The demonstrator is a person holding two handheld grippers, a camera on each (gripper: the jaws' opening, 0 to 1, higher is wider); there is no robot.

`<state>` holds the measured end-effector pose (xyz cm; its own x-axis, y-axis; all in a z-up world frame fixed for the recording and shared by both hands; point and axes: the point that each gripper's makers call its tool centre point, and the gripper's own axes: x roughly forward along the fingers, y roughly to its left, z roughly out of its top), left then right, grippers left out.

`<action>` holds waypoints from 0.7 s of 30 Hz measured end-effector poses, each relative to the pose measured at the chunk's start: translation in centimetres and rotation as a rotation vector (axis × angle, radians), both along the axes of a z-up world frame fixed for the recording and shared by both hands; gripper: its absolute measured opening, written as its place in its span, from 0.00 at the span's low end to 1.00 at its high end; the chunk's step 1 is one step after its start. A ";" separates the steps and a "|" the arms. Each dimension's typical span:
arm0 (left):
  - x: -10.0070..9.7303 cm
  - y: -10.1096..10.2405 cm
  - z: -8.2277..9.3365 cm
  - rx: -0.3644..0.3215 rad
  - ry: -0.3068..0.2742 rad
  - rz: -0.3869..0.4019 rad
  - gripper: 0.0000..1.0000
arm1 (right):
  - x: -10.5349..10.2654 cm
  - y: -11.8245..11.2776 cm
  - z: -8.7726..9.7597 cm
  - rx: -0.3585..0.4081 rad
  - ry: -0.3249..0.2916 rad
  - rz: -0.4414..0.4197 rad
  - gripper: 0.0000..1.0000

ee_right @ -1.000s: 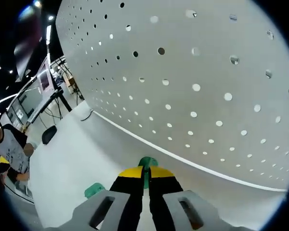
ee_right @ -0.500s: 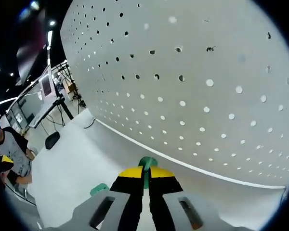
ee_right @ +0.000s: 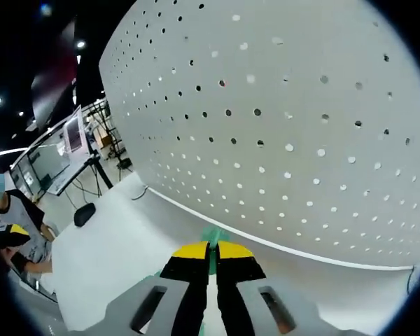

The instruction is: Insert the hook assembly into the mounting plate slot until the hook locks in place.

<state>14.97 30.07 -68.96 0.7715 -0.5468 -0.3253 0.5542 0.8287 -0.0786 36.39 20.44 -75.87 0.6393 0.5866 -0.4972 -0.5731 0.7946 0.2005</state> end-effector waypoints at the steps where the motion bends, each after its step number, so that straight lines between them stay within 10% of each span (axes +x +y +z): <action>1: 0.0 0.0 0.0 0.001 0.000 -0.001 0.84 | -0.1 0.0 0.1 0.002 -0.002 0.000 0.02; 21: -0.6 -1.3 1.2 0.012 -0.025 -0.044 0.84 | -2.5 -2.4 5.0 0.089 -0.133 -0.049 0.02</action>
<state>14.36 28.80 -67.73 0.7548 -0.5764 -0.3132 0.5916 0.8044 -0.0547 33.93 18.08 -70.84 0.7249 0.5913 -0.3534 -0.5606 0.8045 0.1961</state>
